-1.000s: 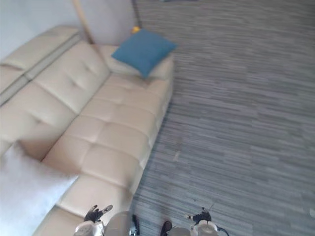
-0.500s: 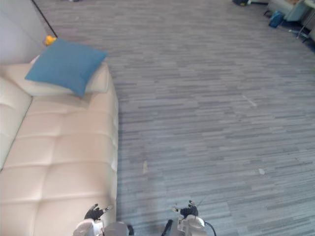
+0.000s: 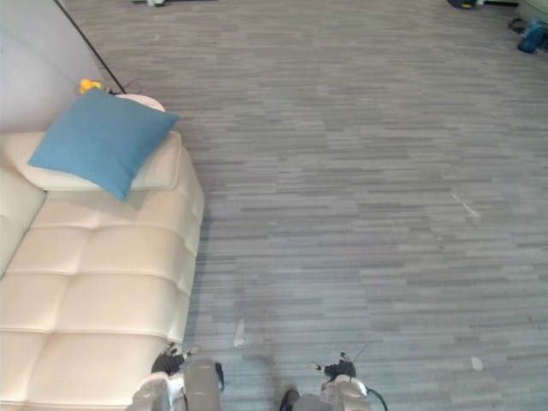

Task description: Pick up cushions and gather them together orderly.

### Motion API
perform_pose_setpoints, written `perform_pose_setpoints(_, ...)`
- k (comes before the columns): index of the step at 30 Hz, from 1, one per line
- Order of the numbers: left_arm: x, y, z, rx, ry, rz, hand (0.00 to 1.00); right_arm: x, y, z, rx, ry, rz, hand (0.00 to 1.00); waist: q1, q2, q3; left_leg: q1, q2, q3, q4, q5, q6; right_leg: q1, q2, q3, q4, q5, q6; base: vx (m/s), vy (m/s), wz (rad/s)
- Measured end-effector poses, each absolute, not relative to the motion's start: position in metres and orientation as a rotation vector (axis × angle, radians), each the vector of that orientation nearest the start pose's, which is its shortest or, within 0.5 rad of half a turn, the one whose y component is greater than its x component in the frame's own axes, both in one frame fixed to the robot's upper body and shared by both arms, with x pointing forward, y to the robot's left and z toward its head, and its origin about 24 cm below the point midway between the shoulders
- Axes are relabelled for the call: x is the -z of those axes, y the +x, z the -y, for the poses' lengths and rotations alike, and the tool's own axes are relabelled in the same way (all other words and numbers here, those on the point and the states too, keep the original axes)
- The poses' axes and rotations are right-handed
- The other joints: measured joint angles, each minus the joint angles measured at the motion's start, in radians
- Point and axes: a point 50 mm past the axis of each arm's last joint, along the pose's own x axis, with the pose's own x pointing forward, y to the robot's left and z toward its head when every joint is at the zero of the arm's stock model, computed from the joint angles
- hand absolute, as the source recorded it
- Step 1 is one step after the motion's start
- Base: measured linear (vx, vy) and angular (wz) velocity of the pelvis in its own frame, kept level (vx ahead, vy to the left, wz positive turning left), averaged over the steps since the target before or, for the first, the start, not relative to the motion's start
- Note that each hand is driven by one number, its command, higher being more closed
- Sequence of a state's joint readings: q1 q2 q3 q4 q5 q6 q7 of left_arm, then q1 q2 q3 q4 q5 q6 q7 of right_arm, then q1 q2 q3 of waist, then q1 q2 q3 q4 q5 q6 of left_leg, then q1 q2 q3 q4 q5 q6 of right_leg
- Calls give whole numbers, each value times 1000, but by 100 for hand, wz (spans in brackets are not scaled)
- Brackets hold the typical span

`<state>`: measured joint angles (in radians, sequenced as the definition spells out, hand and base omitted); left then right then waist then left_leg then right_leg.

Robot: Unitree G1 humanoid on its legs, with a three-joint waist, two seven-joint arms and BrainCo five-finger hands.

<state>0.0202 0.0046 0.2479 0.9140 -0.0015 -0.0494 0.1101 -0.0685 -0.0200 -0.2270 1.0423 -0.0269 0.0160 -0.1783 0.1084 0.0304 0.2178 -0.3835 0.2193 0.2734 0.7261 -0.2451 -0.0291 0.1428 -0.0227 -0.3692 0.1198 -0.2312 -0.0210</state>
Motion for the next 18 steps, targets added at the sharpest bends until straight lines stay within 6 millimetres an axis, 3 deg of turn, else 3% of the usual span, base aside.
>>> perform_pose_setpoints(2, 138, 147, -194, -344, -59, -875, 0, 144, 155, 191, 344, -18, -980, 0, 10, -8, 4, -6, -70, 66, -289, 72, 7, 47, -15, -5, -47, -10, 24, 477, 54, -3)
perform_pose_setpoints(3, 139, 146, -195, -346, -56, -877, 0, 142, 158, 197, 350, -34, -974, 0, 16, -9, 6, 6, -99, 105, -440, 158, 26, 85, -19, -2, -71, -25, 49, 578, 99, -21)
perform_pose_setpoints(4, 138, 146, -198, -349, -48, -875, 0, 143, 158, 196, 343, -40, -979, 0, 31, -18, 8, 31, -113, 107, -453, 262, 84, 119, -26, 12, -85, -32, 60, 591, 96, -18)
perform_pose_setpoints(5, 137, 148, -202, -352, -38, -869, 0, 145, 156, 192, 332, -39, -993, 0, 34, -39, 8, 43, -135, 118, -448, 241, 95, 132, -45, 20, -88, -27, 61, 600, 94, -11)
perform_pose_setpoints(6, 136, 148, -208, -359, -24, -867, 0, 145, 156, 190, 312, -56, -998, 0, 35, -64, -1, 37, -151, 109, -410, 196, 127, 120, -69, 25, -51, -3, 84, 607, 112, 13)
perform_pose_setpoints(8, 137, 145, -213, -367, -17, -877, 0, 147, 151, 191, 306, -64, -1013, 0, 35, -68, 1, 58, -146, 98, -329, 123, 132, 77, -101, 51, 160, 10, 109, 606, 143, 30)
perform_pose_setpoints(9, 139, 141, -215, -367, -7, -900, 0, 149, 147, 192, 308, -66, -1027, 0, 32, -68, 2, 108, -148, 80, -321, 78, 125, 0, -137, 65, 401, 59, 168, 596, 142, 36)
perform_pose_setpoints(10, 141, 138, -217, -364, 7, -926, 0, 149, 147, 192, 305, -66, -1026, 0, 24, -69, 7, 171, -161, 54, -342, 49, 117, -75, -170, 74, 628, 72, 178, 792, 122, 66)
perform_pose_setpoints(11, 145, 129, -220, -358, 25, -972, 0, 150, 144, 192, 304, -68, -1032, 0, 2, -66, 10, 270, -174, 16, -384, 38, 115, -127, -198, 48, 787, 28, 144, 661, 61, 66)
perform_pose_setpoints(13, 147, 123, -221, -350, 41, -990, 0, 150, 142, 192, 301, -70, -1030, 0, 1, -60, 14, 374, -177, -12, -448, 38, 115, -179, -206, 8, 789, -10, 91, 495, -21, 66)
perform_pose_setpoints(14, 147, 122, -220, -348, 41, -992, 0, 150, 142, 193, 303, -69, -1026, 0, -1, -56, 16, 432, -174, -40, -482, 38, 115, -237, -200, -8, 689, -33, 80, 449, -86, 66)
perform_pose_setpoints(16, 147, 127, -217, -336, 39, -983, 0, 149, 142, 195, 307, -71, -1022, 0, -5, -55, 17, 469, -170, -87, -505, 35, 111, -313, -176, 22, 525, -37, 77, 417, -152, 80)
perform_pose_setpoints(17, 146, 129, -214, -330, 35, -978, 0, 149, 141, 195, 308, -72, -1022, 0, -12, -46, 20, 485, -157, -113, -513, 23, 94, -341, -149, 56, 437, -22, 87, 404, -216, 103)
perform_pose_setpoints(18, 146, 131, -211, -325, 30, -972, 0, 148, 143, 196, 312, -69, -1013, 0, -21, -41, 22, 500, -142, -154, -516, -5, 53, -372, -110, 122, 293, 34, 100, 319, -199, 95)
